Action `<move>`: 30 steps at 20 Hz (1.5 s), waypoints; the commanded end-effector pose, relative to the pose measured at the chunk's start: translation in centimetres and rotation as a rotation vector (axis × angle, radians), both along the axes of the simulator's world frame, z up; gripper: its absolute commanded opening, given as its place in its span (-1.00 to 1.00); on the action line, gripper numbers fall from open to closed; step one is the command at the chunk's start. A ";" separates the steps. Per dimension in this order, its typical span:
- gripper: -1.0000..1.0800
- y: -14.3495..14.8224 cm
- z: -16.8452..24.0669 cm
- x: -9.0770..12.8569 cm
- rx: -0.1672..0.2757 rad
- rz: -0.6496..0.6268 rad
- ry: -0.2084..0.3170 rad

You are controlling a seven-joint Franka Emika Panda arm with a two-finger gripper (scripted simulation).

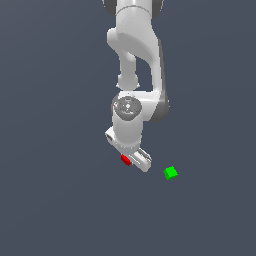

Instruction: Stack the red cube on top of the green cube.

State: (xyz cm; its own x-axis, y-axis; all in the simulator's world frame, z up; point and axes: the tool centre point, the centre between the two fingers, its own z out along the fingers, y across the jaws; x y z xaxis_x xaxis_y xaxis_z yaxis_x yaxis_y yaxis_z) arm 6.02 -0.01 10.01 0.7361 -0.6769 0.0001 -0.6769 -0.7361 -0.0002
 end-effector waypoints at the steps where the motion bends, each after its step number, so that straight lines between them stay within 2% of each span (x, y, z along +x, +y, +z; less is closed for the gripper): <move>1: -1.00 3.0 -0.6 0.4 0.000 0.001 0.000; 9: -1.00 12.2 -2.4 2.1 0.000 0.001 0.000; 13: -1.00 15.5 -3.1 2.8 0.001 0.001 0.000; 19: -1.00 18.2 -3.7 3.4 0.000 0.001 0.000; 26: -1.00 19.1 -3.9 3.7 0.000 0.001 0.000; 27: 0.92 19.1 -3.9 3.7 0.000 0.001 0.000; 30: 0.92 19.1 -3.9 3.7 0.000 0.001 0.000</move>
